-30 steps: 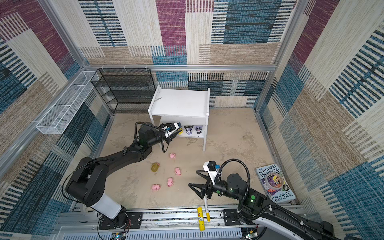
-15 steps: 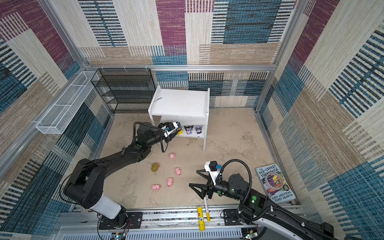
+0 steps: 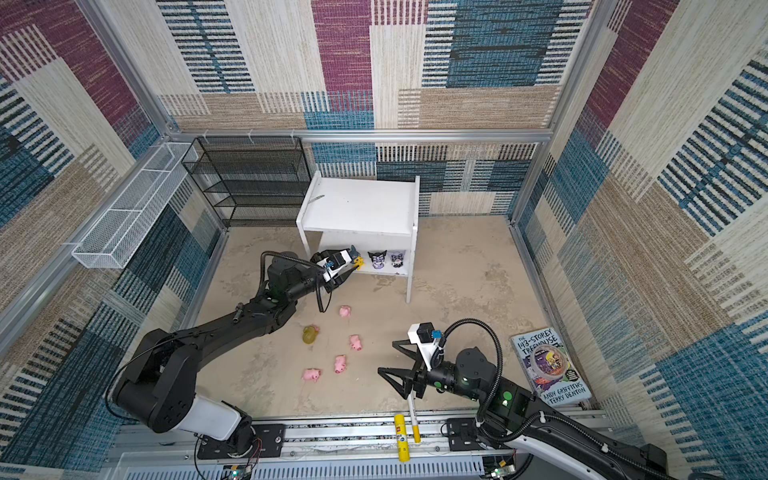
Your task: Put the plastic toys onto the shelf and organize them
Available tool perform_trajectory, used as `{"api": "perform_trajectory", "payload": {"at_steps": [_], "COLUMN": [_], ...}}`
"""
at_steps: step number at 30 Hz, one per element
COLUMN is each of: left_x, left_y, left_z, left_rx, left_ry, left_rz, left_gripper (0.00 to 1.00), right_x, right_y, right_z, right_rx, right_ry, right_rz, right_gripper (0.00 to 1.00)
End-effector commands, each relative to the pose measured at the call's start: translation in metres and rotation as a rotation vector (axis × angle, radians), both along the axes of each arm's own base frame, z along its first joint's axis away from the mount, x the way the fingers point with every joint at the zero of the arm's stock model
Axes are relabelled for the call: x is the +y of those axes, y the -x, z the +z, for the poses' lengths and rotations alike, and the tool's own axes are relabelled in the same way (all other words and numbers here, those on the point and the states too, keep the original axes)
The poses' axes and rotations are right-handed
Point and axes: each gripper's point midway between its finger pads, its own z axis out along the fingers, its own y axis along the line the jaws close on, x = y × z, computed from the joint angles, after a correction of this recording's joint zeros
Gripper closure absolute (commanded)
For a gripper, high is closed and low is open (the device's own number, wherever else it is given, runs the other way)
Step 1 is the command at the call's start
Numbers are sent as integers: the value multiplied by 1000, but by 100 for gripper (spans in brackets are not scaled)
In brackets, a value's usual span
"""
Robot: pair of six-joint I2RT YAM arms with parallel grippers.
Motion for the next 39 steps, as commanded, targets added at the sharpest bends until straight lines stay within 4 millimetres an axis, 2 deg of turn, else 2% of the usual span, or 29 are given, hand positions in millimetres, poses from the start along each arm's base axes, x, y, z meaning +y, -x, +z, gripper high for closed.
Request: {"api": "perform_trajectory", "payload": {"at_steps": [1,12,14,16,28,39], "left_x": [3,-3,-4,-5,-8,-13], "left_y": [-1,-9,-9,-10,-13,-15], "left_z": [0,1,-8,-7,-12,-14], "left_rx": [4,5,38,40,58,52], "left_ry": [8,10,-9,-10,-19,-36], "left_rz": [19,9,4,1,-11,-35], "left_gripper": [47,47,47,47,58,58], "right_x": [2,-1,-1,-1,-2,-4], "right_y": [1,1,1,1,1,1], "right_z": [7,6,6,6,5,5], "right_rx": [-12,-11,-11,-12,-9,-8], "right_ry": [-27,-33,-32,-33,-32,-35], "right_rz": [9,2,3,1,-5,-9], "right_gripper": [13,13,13,13,13,13]}}
